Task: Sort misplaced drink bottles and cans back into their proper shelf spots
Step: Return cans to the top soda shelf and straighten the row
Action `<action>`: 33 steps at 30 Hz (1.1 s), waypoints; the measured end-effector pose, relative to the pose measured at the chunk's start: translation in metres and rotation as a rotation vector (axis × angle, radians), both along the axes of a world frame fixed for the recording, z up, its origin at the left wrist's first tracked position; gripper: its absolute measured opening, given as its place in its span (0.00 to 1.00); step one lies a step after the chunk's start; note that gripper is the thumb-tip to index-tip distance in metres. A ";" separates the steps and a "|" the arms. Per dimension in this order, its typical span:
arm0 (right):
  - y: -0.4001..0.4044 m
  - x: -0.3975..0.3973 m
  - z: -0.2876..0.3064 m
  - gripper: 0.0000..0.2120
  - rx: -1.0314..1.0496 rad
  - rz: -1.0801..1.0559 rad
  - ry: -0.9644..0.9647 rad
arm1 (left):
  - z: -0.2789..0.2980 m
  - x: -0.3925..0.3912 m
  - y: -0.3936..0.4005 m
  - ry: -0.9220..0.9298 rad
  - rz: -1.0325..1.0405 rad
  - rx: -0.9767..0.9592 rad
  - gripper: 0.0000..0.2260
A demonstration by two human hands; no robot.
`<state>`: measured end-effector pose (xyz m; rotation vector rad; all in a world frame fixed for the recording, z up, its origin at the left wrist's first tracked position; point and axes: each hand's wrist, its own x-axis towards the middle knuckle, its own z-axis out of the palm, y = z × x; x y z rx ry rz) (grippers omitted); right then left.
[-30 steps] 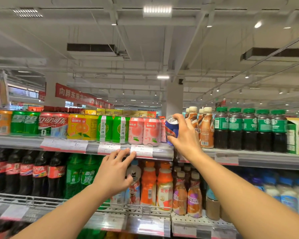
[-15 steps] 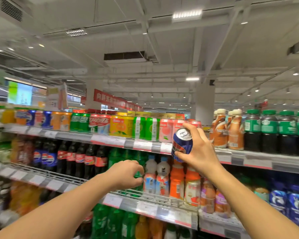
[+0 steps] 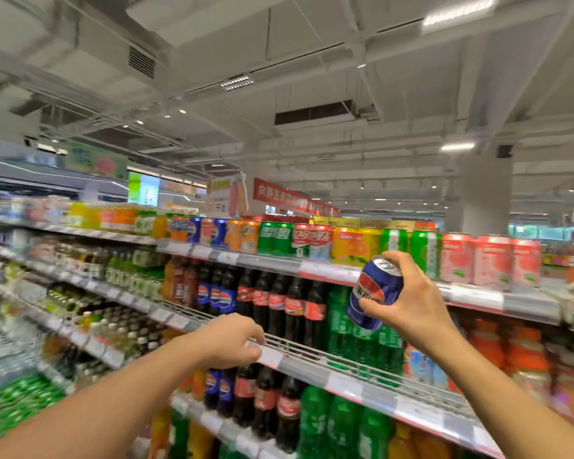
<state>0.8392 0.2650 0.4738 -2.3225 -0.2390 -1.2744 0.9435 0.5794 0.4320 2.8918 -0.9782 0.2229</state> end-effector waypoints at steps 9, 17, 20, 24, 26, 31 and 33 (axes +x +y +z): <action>0.164 0.063 -0.004 0.35 -0.070 0.112 0.267 | -0.001 0.062 0.174 0.359 -0.016 0.205 0.24; 0.255 0.109 -0.014 0.33 -0.123 0.161 0.392 | -0.006 0.093 0.267 0.498 0.031 0.170 0.28; 0.271 0.131 -0.011 0.34 -0.121 0.172 0.395 | -0.004 0.108 0.282 0.484 0.022 0.129 0.27; 0.279 0.163 -0.007 0.36 -0.118 0.191 0.374 | 0.001 0.134 0.286 0.457 0.008 0.103 0.25; 0.280 0.180 -0.004 0.36 -0.112 0.202 0.357 | 0.003 0.149 0.284 0.439 0.001 0.105 0.25; 0.273 0.230 0.002 0.35 -0.071 0.228 0.318 | 0.023 0.201 0.277 0.375 -0.005 0.130 0.25; 0.269 0.251 0.006 0.34 -0.050 0.233 0.314 | 0.037 0.223 0.272 0.305 -0.002 0.101 0.24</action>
